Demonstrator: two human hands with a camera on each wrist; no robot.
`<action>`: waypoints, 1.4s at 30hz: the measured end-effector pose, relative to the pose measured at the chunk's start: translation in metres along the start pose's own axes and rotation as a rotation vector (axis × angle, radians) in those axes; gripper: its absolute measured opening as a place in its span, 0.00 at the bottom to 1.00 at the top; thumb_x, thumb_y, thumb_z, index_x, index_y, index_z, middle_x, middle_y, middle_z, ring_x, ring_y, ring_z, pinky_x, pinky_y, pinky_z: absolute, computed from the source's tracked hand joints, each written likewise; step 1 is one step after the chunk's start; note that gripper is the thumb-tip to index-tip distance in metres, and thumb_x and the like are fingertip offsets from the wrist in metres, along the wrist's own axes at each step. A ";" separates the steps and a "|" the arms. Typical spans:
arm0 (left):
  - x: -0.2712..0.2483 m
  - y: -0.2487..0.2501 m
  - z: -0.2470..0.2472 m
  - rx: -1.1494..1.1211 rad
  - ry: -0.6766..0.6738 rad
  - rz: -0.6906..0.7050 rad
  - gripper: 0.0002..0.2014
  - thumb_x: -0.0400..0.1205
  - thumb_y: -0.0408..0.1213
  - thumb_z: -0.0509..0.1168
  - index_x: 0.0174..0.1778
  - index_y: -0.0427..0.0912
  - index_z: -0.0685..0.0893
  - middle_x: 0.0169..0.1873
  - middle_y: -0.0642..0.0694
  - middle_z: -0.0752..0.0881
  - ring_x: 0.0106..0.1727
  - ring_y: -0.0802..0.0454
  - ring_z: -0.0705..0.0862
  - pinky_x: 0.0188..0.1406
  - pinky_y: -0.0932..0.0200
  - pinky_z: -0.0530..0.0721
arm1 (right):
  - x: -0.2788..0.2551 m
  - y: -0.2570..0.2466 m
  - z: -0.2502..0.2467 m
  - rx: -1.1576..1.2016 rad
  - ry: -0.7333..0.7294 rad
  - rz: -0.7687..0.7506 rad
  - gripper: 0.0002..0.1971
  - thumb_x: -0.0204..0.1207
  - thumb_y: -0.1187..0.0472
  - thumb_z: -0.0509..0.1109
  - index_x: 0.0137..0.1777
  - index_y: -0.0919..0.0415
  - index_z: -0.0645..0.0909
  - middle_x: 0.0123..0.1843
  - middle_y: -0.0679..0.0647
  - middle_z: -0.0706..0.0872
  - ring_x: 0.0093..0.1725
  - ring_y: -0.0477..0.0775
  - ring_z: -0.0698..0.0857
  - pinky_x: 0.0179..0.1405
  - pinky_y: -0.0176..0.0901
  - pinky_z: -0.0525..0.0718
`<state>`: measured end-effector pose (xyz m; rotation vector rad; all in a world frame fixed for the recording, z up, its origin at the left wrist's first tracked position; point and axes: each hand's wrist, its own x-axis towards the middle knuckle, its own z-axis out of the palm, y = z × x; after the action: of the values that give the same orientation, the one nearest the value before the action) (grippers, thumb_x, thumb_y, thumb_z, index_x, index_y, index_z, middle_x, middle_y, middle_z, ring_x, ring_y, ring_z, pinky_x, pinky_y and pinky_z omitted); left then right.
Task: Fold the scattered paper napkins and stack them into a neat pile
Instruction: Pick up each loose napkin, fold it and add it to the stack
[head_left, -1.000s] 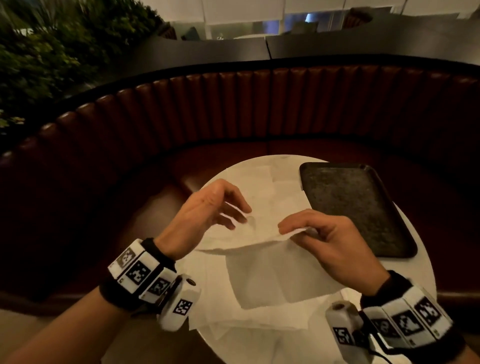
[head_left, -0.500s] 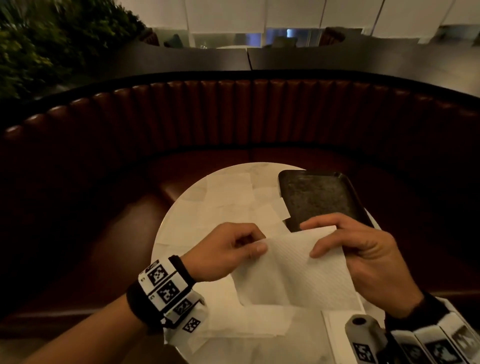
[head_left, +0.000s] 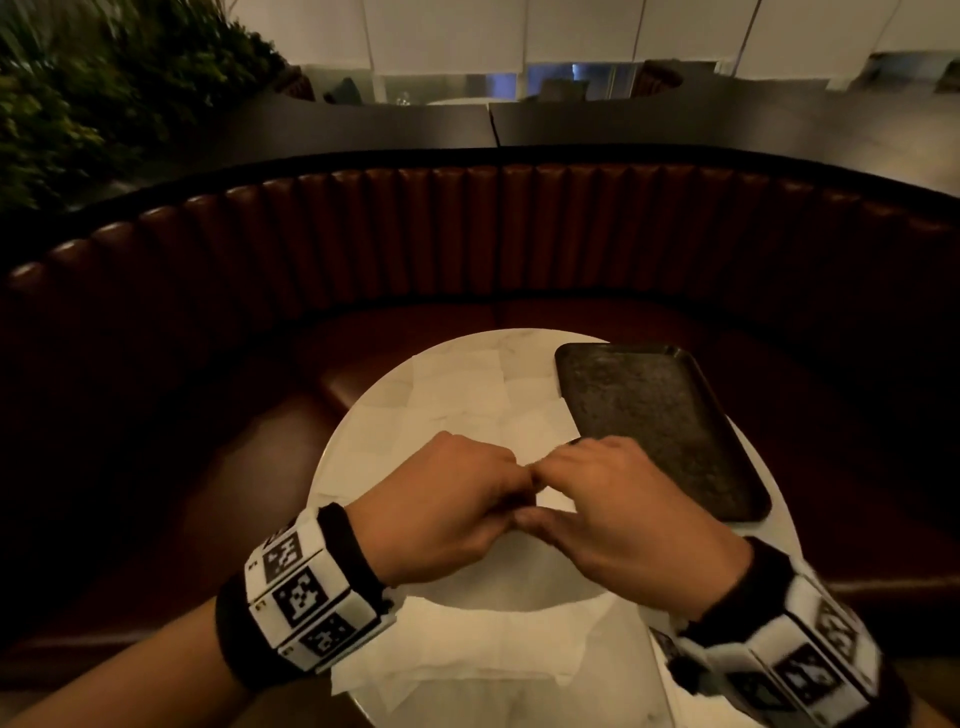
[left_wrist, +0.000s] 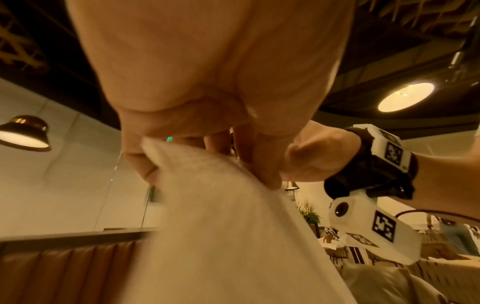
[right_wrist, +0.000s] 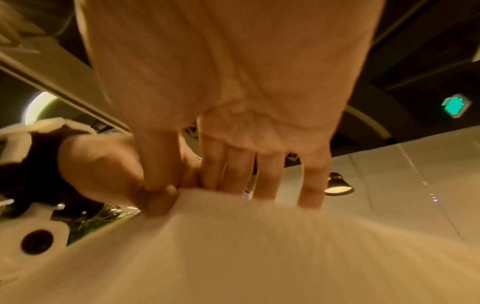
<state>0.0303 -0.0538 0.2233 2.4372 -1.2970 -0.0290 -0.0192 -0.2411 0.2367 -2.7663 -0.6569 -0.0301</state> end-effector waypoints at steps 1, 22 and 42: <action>-0.001 -0.001 -0.001 0.028 -0.007 -0.002 0.11 0.84 0.51 0.62 0.52 0.52 0.87 0.41 0.55 0.88 0.38 0.58 0.83 0.41 0.54 0.84 | 0.005 -0.001 0.002 0.023 -0.025 0.012 0.18 0.78 0.35 0.56 0.57 0.42 0.80 0.53 0.38 0.86 0.53 0.40 0.81 0.58 0.44 0.79; 0.092 -0.025 0.092 -0.442 -0.100 -0.252 0.02 0.79 0.42 0.72 0.41 0.53 0.89 0.38 0.59 0.89 0.43 0.63 0.85 0.47 0.67 0.80 | -0.147 0.075 0.105 0.956 0.125 0.850 0.08 0.78 0.61 0.70 0.44 0.49 0.90 0.42 0.40 0.91 0.42 0.38 0.87 0.39 0.32 0.86; 0.232 0.005 0.345 0.191 -0.404 -0.025 0.13 0.85 0.49 0.58 0.61 0.49 0.80 0.60 0.46 0.73 0.62 0.41 0.68 0.60 0.43 0.65 | -0.194 0.180 0.209 0.486 -0.141 1.336 0.11 0.84 0.49 0.54 0.64 0.45 0.62 0.50 0.52 0.84 0.50 0.54 0.84 0.51 0.48 0.84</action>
<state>0.0933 -0.3527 -0.0590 2.7064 -1.4923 -0.4441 -0.1231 -0.4181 -0.0303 -2.1948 1.0644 0.5156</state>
